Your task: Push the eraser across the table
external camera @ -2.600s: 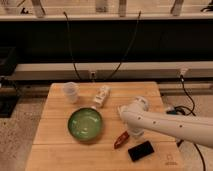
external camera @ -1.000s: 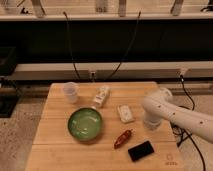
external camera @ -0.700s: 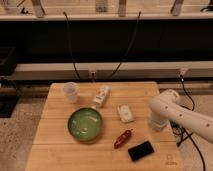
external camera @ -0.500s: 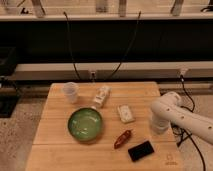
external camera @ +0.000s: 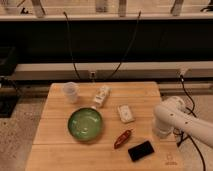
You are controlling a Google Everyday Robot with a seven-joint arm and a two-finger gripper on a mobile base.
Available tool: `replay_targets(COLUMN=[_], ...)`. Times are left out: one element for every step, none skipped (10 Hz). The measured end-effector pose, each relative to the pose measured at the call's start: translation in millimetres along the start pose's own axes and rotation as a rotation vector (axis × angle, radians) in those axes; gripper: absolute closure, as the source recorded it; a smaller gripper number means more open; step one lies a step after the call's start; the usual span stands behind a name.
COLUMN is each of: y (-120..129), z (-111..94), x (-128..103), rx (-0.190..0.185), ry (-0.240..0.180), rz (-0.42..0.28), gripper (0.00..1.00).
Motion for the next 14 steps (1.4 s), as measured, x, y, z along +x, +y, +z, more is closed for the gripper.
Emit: replay_targets(y=[2.6, 5.1, 7.6, 10.3, 12.9, 15.7, 17.4, 18.6, 20.1, 21.9, 23.2, 24.7, 25.4, 26.4], z=[2.5, 4.5, 6.6, 7.9, 9.0, 9.9, 10.6, 11.4, 12.9, 16.2, 18.9, 21.7, 23.3, 24.7], x=[-0.7, -1.6, -2.9, -3.0, -2.9, -2.9, -3.0, -3.0, -2.8, -2.7, -2.3, -2.1, -2.1, -2.5], rx=[-0.008, -0.015, -0.021, -0.026, -0.031, -0.034, -0.036, -0.037, -0.043, -0.052, -0.061, -0.071, -0.078, -0.082], ry=[-0.003, -0.004, -0.006, -0.007, -0.008, -0.011, -0.014, -0.017, -0.023, -0.034, -0.043, -0.051, -0.057, -0.060], rz=[-0.003, -0.005, -0.007, -0.005, -0.003, 0.001, 0.004, 0.004, 0.002, -0.001, -0.004, -0.008, -0.012, -0.018], gripper=[1.00, 1.00, 1.00, 1.00, 1.00, 1.00, 1.00, 1.00, 1.00, 1.00, 1.00, 1.00, 1.00, 1.00])
